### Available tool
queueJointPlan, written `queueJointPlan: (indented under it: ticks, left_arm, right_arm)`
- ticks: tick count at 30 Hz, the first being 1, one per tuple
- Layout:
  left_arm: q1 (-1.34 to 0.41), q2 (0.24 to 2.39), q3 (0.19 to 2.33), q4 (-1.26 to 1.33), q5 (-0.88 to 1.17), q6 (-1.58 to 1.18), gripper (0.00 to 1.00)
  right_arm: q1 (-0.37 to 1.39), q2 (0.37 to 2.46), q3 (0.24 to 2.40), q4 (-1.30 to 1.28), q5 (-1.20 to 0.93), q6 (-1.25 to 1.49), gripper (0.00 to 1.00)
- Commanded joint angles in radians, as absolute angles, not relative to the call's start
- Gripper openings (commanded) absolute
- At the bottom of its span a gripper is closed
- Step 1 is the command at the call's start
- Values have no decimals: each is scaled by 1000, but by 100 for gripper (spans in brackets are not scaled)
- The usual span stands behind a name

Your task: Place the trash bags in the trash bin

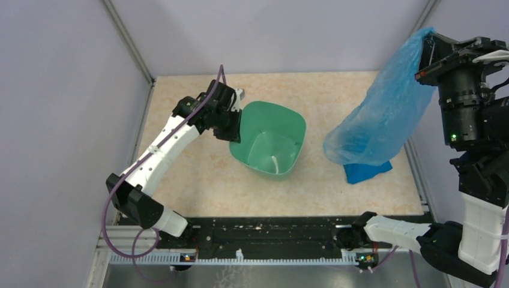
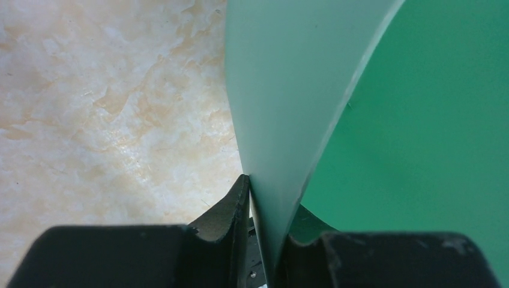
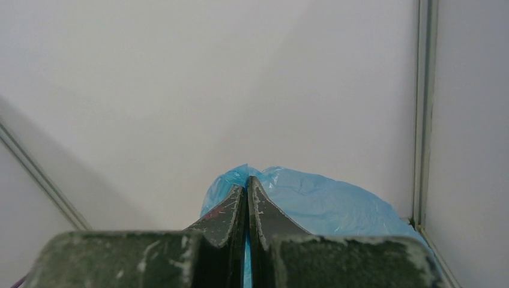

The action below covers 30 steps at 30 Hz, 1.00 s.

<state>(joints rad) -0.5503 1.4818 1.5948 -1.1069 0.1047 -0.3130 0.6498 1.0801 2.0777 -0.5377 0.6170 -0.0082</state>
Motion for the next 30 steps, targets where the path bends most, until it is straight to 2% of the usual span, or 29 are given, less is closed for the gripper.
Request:
queueJointPlan:
  ticks: [1, 16, 30]
  left_arm:
    - [-561, 1477, 1599, -1005, 152, -327, 23]
    - [-565, 1455, 1553, -954, 136, -329, 41]
    - [-566, 1275, 1497, -827, 75, -340, 74]
  right_arm:
    - [647, 1104, 2106, -506, 564, -13, 0]
    - [647, 1174, 2184, -408, 378, 21, 0]
    - [647, 1240, 2202, -236, 88, 164, 0]
